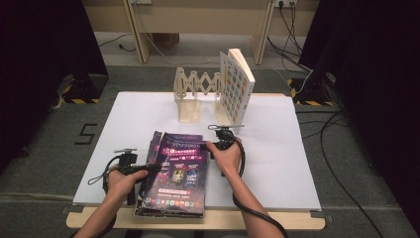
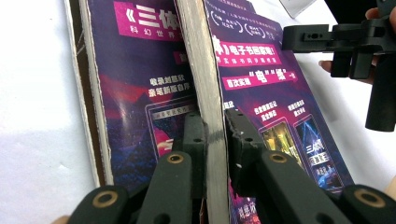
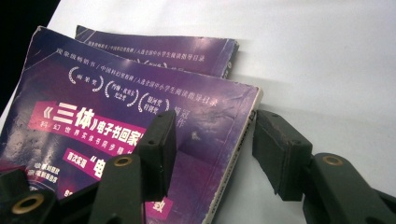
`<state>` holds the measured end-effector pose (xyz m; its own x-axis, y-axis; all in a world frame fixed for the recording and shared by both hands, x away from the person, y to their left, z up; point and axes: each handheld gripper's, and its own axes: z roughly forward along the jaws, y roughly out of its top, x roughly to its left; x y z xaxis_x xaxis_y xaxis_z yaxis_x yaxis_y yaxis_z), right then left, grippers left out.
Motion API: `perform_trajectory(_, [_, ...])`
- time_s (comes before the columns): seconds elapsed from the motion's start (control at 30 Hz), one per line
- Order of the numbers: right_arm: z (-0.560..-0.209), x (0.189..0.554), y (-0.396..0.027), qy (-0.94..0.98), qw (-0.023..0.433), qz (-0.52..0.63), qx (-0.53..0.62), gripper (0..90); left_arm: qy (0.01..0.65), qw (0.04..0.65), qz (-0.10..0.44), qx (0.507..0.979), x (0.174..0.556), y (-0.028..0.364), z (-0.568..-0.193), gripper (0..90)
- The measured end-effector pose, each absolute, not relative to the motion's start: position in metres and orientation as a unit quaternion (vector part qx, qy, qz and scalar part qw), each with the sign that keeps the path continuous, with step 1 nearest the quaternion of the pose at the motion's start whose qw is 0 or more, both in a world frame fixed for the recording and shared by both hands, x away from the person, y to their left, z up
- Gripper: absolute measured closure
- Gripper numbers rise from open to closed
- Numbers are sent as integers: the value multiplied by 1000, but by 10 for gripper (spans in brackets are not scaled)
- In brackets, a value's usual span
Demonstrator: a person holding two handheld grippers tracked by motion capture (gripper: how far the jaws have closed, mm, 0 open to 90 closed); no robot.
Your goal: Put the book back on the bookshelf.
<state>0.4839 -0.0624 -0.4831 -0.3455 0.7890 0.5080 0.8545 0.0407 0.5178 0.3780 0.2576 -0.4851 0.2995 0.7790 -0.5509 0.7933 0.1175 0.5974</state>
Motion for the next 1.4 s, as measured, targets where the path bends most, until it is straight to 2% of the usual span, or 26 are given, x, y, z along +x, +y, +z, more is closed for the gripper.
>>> perform_trajectory(0.13, [-483,490,-63,-712,57,-391,-581,510,591,454,-8,667,378,258,-485,789])
perform_trajectory(0.4, [-483,497,-60,-708,56,-392,-585,516,590,453,-10,668,380,258,-485,783])
perform_trajectory(0.7, [-473,493,-62,-694,47,-405,-593,633,593,450,-7,668,380,259,-485,777])
perform_trajectory(0.83, [-470,493,-62,-694,49,-407,-591,633,593,450,-4,667,379,259,-486,775])
perform_trajectory(0.9, [-473,493,-61,-699,81,-394,-591,610,593,451,-3,667,379,259,-487,776])
perform_trajectory(1.1, [-483,492,-62,-694,86,-397,-594,608,593,449,-3,668,380,258,-486,774])
perform_trajectory(1.4, [-470,492,-65,-694,99,-409,-584,728,590,444,4,675,379,259,-486,761])
